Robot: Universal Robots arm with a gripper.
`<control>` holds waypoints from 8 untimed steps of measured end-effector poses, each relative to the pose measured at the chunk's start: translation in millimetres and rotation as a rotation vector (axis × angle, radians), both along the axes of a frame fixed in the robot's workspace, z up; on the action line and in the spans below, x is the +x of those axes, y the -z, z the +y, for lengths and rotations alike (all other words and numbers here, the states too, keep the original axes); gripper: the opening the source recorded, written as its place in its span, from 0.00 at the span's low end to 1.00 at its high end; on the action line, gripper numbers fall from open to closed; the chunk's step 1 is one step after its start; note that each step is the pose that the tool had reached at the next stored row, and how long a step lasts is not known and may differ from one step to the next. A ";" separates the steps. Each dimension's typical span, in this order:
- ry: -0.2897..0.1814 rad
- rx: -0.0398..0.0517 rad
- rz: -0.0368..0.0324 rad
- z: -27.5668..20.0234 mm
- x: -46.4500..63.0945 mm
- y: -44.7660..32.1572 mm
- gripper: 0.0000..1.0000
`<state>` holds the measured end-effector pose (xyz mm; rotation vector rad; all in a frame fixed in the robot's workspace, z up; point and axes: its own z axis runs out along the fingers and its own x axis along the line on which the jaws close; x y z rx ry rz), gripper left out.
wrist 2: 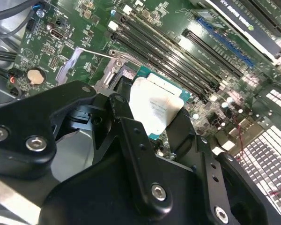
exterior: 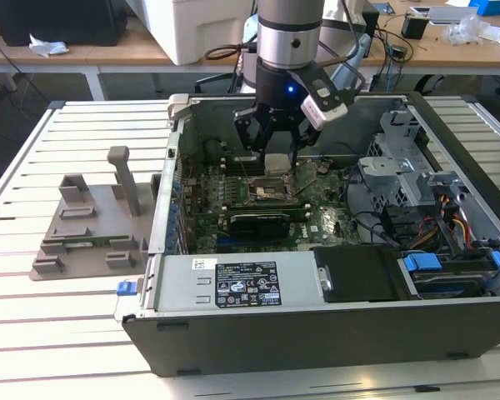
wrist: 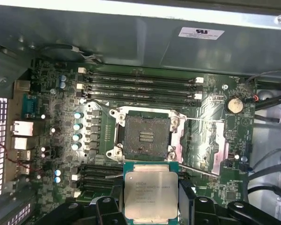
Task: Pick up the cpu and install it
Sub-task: 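Pick up the cpu and move it towards the insertion slot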
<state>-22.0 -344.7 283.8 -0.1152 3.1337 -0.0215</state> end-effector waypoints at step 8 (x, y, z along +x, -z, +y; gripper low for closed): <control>0.000 0.0001 0.0000 6.6 1.6 13.6 0.55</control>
